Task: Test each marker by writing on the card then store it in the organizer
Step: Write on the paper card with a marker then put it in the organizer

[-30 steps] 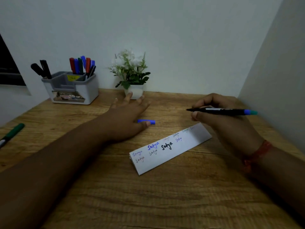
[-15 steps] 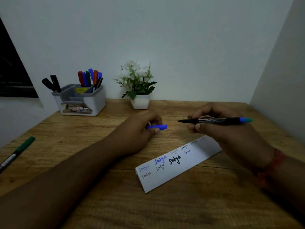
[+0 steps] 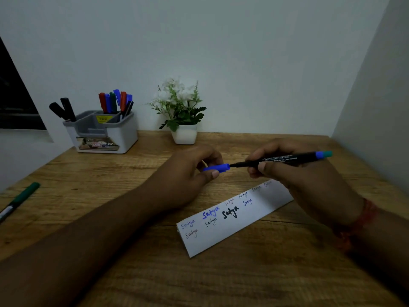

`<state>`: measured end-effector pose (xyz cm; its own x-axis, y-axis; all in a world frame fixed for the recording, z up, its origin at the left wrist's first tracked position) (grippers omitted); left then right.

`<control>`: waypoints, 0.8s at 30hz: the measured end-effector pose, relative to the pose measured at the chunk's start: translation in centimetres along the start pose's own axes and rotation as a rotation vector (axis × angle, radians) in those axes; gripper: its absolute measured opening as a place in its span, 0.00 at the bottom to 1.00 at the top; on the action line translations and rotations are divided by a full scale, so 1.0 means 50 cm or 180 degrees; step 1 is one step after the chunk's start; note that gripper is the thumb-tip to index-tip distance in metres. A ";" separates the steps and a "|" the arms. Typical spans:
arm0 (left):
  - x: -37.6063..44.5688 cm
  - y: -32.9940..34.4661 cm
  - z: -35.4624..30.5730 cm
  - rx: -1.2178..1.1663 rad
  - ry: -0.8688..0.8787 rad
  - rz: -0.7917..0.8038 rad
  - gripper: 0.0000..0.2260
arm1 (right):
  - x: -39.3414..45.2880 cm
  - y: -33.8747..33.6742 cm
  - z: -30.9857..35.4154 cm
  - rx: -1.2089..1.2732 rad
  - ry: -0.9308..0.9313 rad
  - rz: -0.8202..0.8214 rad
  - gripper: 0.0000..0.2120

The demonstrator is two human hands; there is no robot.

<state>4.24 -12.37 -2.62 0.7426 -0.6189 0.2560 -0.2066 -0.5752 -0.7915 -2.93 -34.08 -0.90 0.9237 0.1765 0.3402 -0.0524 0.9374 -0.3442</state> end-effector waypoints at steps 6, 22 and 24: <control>-0.003 0.002 -0.007 -0.0026 0.0072 0.0049 0.07 | -0.002 0.007 0.003 -0.0037 0.0014 0.0090 0.10; -0.014 -0.002 -0.047 -0.0352 0.0107 0.0056 0.10 | 0.002 0.030 -0.005 0.0044 0.0141 -0.0060 0.04; -0.013 -0.003 -0.051 -0.0354 0.0086 0.0032 0.10 | 0.003 0.031 -0.004 0.0084 0.0150 -0.0092 0.04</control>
<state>2.14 -13.26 -1.26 0.7228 -0.6384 0.2644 -0.2845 -0.6236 -0.7281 -2.81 -32.66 -1.59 0.9417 0.1356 0.3079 -0.0350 0.9497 -0.3113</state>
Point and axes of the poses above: each hand's wrist, its own x-axis towards the middle knuckle, its own y-axis out of the palm, z = x × y, the point moved 2 cm from there along x, towards the middle knuckle, and after that the axes turned 9 degrees about z, right-handed, at the moved point
